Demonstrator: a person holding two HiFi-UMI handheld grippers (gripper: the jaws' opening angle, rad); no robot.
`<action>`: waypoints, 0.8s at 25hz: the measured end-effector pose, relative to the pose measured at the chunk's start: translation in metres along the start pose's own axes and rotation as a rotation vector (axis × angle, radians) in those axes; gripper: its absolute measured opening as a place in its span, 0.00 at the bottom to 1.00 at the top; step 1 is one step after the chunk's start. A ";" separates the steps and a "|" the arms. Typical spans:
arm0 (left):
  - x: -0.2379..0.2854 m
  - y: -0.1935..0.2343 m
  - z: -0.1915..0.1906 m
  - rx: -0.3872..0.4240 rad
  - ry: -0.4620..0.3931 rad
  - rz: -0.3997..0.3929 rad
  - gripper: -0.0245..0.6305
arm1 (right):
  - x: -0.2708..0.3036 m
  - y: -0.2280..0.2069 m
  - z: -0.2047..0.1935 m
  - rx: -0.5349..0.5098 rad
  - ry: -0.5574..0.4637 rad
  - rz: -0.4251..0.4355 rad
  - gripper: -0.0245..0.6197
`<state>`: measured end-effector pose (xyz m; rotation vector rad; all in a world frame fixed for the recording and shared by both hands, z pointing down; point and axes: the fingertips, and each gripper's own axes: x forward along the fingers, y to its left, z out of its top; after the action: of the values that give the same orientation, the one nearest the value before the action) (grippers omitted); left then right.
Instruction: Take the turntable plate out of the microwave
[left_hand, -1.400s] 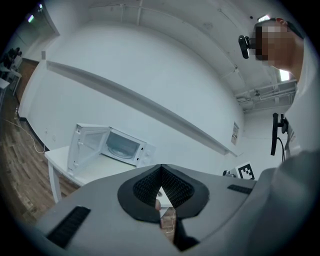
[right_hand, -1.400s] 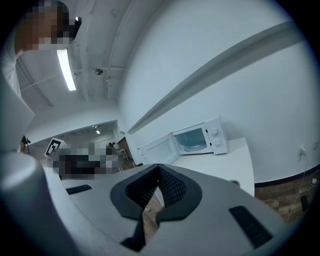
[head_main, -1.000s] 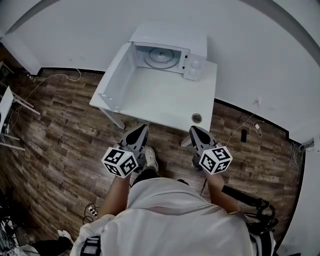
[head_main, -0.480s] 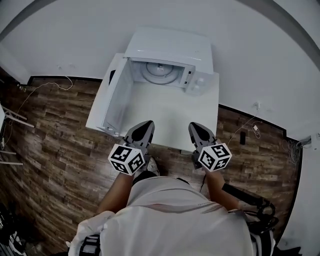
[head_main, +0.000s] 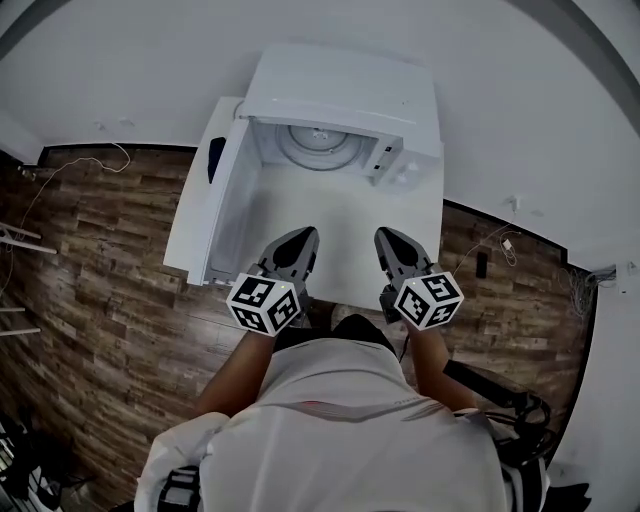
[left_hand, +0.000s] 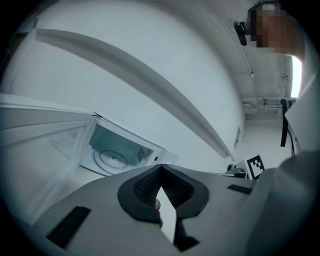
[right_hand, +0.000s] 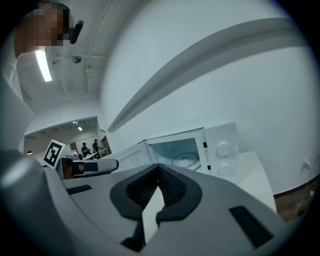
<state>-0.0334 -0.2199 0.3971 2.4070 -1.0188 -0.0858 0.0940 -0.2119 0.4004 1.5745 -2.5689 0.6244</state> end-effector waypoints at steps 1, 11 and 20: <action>0.005 0.005 0.000 -0.009 0.000 0.006 0.05 | 0.007 -0.003 0.000 0.003 0.005 0.006 0.04; 0.084 0.088 -0.030 -0.257 -0.023 0.115 0.05 | 0.110 -0.059 -0.040 0.355 0.031 0.119 0.04; 0.147 0.158 -0.086 -0.574 0.019 0.120 0.06 | 0.190 -0.099 -0.100 0.759 0.040 0.156 0.05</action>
<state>-0.0100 -0.3750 0.5686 1.8212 -0.9682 -0.2732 0.0748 -0.3734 0.5714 1.4646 -2.5779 1.7835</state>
